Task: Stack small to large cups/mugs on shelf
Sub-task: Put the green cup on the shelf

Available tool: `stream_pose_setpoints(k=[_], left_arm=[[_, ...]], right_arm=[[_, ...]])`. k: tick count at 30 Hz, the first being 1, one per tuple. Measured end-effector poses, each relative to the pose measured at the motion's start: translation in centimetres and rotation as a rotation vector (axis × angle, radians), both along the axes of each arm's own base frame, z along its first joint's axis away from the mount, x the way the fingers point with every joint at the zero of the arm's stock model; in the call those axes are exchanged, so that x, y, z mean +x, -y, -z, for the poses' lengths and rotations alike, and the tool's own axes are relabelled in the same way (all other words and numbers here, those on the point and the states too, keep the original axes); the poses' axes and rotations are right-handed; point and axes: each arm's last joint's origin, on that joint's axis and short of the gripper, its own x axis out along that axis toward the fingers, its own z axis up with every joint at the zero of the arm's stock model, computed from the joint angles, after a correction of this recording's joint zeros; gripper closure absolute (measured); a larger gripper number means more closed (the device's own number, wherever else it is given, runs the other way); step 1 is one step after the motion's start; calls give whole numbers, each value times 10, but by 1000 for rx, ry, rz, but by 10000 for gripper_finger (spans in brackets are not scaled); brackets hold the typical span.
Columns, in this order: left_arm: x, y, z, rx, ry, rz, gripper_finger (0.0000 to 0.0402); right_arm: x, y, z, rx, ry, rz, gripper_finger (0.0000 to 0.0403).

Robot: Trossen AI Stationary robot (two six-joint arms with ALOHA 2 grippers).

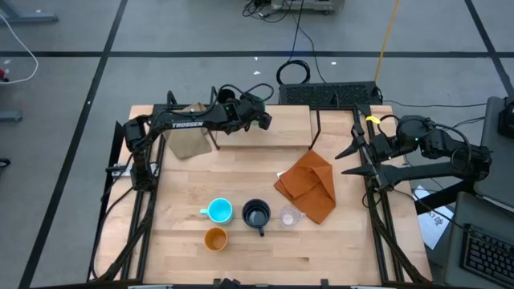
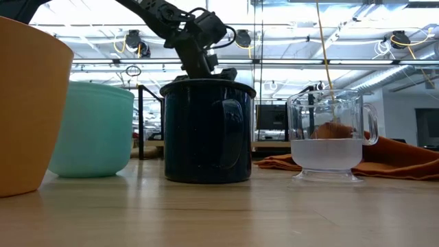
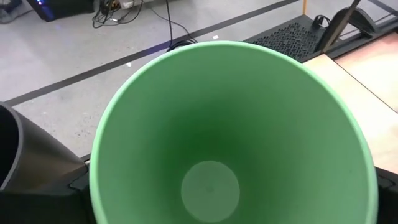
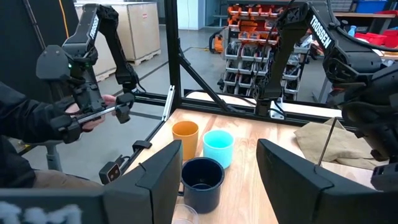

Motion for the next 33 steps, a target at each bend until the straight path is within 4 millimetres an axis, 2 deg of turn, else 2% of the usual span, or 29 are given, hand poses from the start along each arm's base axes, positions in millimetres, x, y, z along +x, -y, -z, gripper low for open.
stream_pose_setpoints(k=[12,22,33], left_arm=[[-3,-1,1,-1,-10,-37,2],[-15,-14,8,-80,-39,-112,2],[-11,-8,7,-62,-35,-91,2]], right_arm=[[0,0,0,-1,1,0,204],[0,0,0,-4,2,-1,204],[0,0,0,-1,1,-1,204]])
